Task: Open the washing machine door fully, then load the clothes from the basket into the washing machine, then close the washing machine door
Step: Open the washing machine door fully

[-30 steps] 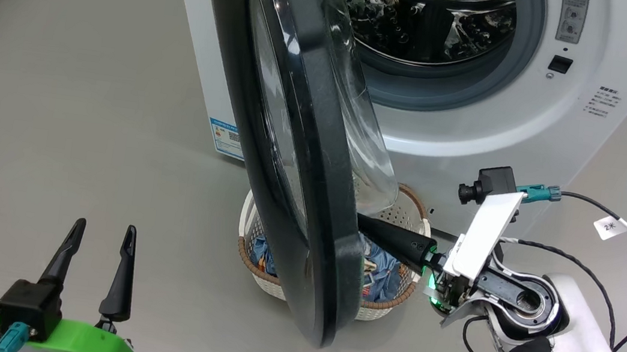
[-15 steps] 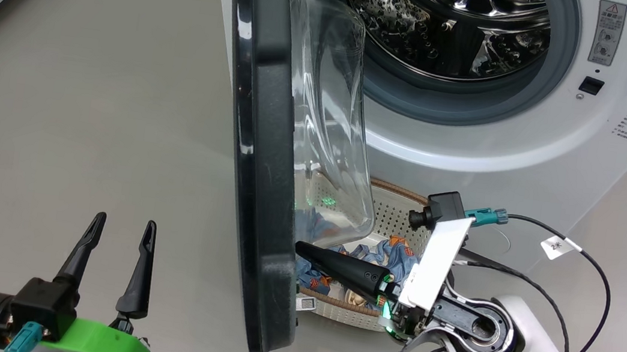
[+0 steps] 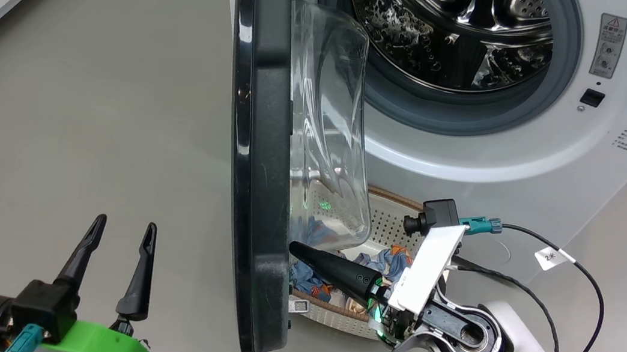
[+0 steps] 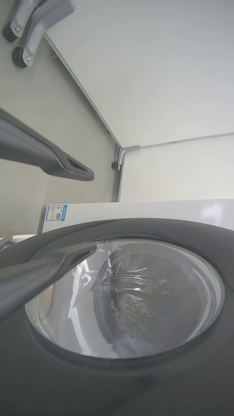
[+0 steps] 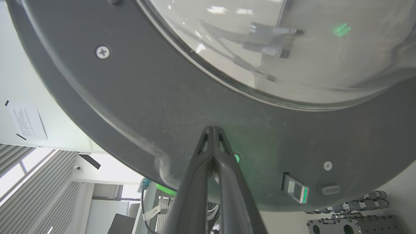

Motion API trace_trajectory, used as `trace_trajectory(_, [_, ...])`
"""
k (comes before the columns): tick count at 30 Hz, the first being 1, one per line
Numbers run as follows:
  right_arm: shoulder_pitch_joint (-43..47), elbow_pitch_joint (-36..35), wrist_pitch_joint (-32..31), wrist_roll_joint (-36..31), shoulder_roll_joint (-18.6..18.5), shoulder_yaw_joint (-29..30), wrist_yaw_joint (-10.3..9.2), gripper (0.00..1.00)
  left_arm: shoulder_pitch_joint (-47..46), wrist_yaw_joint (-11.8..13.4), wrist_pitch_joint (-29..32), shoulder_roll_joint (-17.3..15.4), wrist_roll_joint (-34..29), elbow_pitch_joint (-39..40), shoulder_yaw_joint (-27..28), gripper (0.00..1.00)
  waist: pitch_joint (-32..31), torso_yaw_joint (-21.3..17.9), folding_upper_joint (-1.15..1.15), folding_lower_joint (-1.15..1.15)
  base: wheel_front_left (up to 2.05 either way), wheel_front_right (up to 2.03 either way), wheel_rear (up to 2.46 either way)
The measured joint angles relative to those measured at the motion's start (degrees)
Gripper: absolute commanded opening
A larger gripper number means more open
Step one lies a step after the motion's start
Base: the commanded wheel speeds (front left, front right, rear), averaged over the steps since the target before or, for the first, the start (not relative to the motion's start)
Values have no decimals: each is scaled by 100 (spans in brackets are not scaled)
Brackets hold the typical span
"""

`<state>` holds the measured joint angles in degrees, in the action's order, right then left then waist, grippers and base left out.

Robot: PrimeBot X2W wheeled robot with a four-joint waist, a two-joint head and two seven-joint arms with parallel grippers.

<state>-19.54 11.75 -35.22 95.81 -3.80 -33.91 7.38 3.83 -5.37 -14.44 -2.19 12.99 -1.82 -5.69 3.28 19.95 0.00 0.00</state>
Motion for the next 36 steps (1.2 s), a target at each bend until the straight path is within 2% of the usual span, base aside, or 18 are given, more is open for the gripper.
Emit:
trace_trajectory(6, [3, -30, 210, -221, 15, -40, 0, 0, 156, 47, 0, -2, -15, -1, 151, 100, -107, -87, 0, 0, 0, 0, 0])
trace_trajectory(7, [2, -57, 258, -403, 18, -29, 0, 5, 179, 64, 0, -7, -31, -1, 182, 100, -123, -114, 0, 0, 0, 0, 0])
trace_trajectory(9, [2, -197, 414, -747, -36, -4, 0, 90, 221, 90, 0, -11, -47, -10, 219, 100, -160, -172, 0, 0, 0, 0, 0])
trace_trajectory(10, [1, -302, 494, -918, -86, 8, 1, 100, 227, 90, 0, -12, -66, -18, 236, 100, -181, -203, 0, 0, 0, 0, 0])
trace_trajectory(16, [3, -837, 1204, -1849, -614, 115, 1, 100, 342, 113, 0, -18, -132, 11, 450, 100, -308, -456, 0, 0, 0, 0, 0])
trace_trajectory(24, [312, -1028, 2416, -3315, -1642, 291, 2, 100, 481, 121, 0, -19, -138, 85, 719, 100, -415, -896, 0, 0, 0, 0, 0])
trace_trajectory(32, [714, -842, 4045, -4679, -2275, 1078, -1, 100, 578, 121, 1, -20, -133, 120, 771, 100, -435, -1342, 0, 0, 0, 0, 0])
trace_trajectory(36, [1002, -715, 4617, -5287, -2405, 1125, -212, 100, 599, 121, 1, -19, -133, 122, 792, 100, -445, -1528, 0, 0, 0, 0, 0])
